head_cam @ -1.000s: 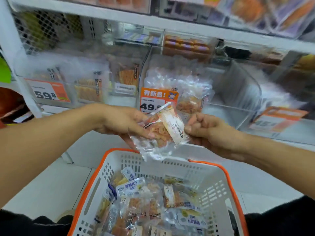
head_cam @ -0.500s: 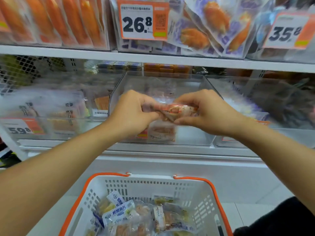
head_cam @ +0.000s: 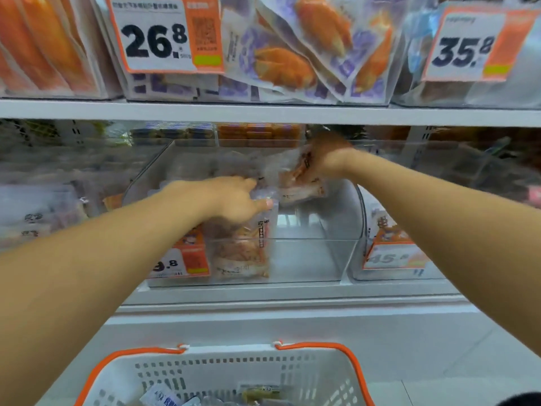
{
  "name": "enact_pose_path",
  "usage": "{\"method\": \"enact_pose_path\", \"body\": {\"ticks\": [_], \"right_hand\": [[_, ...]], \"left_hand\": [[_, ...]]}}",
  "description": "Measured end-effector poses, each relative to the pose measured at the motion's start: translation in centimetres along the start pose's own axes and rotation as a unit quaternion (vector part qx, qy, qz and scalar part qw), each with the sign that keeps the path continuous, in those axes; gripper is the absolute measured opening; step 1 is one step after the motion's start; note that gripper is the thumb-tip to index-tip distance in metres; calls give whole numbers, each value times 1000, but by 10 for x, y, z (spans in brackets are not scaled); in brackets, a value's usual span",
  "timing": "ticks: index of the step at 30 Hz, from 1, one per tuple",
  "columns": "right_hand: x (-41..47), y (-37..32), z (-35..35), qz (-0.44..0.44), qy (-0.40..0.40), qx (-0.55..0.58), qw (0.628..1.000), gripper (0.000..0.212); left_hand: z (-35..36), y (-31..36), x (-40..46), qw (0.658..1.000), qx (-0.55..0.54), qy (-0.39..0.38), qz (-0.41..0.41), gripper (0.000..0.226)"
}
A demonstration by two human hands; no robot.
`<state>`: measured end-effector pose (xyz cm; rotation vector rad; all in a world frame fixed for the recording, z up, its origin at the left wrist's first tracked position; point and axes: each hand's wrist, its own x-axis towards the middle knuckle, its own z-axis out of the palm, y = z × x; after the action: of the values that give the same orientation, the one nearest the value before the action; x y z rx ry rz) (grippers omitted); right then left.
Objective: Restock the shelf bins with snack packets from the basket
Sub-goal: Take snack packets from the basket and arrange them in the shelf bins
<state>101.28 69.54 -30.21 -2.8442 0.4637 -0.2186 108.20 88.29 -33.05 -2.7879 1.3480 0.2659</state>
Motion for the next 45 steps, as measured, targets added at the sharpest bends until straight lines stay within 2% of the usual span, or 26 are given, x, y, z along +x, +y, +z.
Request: {"method": "enact_pose_path", "body": {"ticks": [1, 2, 3, 6, 7, 10, 15, 21, 24, 29, 33, 35, 36, 37, 38, 39, 40, 41, 42, 43, 45], "right_hand": [[13, 3, 3, 1, -11, -47, 999, 81], [24, 5, 8, -5, -17, -91, 996, 86], [36, 8, 12, -12, -21, -127, 992, 78], [60, 12, 22, -17, -9, -196, 980, 17], [67, 14, 26, -7, -3, -198, 980, 14], [79, 16, 36, 15, -1, -220, 975, 23], [91, 18, 36, 7, 27, -231, 973, 23], [95, 25, 37, 22, 136, -223, 965, 25], [89, 30, 35, 16, 177, -229, 957, 33], [38, 13, 15, -24, 177, -220, 959, 37], [-59, -25, 22, -169, 229, -202, 937, 17], [-113, -47, 48, -240, 187, -140, 942, 29], [-135, -58, 67, -270, 120, -122, 948, 31], [-152, -65, 91, -295, 10, -116, 949, 30], [-167, -70, 119, -296, -132, -123, 938, 26], [-181, -73, 149, -282, -272, -139, 909, 26], [-194, -73, 179, -247, -394, -163, 870, 36], [-205, -69, 211, -208, -481, -185, 831, 51], [-214, -61, 243, -177, -526, -202, 807, 63], [-222, -50, 273, -153, -540, -202, 803, 71], [-233, -30, 315, -83, -519, -155, 836, 81]], "left_hand": [[-1, 0, 6, 1000, 10, -8, 0, 76], [-2, -1, 10, 1000, 18, -13, -2, 76], [-2, -2, 14, 999, 27, -19, -4, 77], [3, -7, 17, 999, 25, -23, -3, 77], [5, -9, 17, 1000, 18, -20, -2, 78], [8, -15, 16, 1000, 13, -4, 0, 80], [7, -15, 15, 1000, 6, -13, 3, 81], [8, -16, 16, 1000, -11, 5, 15, 81], [8, -17, 12, 996, -57, 62, 31, 77], [5, -16, -16, 972, -86, 202, 79, 59], [12, -23, -70, 932, -75, 313, 164, 37], [36, -31, -104, 931, -64, 301, 197, 32], [55, -36, -122, 938, -56, 272, 205, 31], [76, -43, -138, 953, -47, 219, 203, 31], [95, -48, -154, 972, -39, 137, 188, 34], [109, -52, -168, 984, -28, 34, 172, 40], [119, -54, -178, 985, -13, -74, 154, 46], [124, -53, -184, 976, 3, -173, 130, 51], [125, -50, -187, 962, 19, -253, 106, 53], [123, -47, -188, 949, 28, -303, 85, 55], [123, -44, -184, 942, 46, -322, 76, 55]]}}
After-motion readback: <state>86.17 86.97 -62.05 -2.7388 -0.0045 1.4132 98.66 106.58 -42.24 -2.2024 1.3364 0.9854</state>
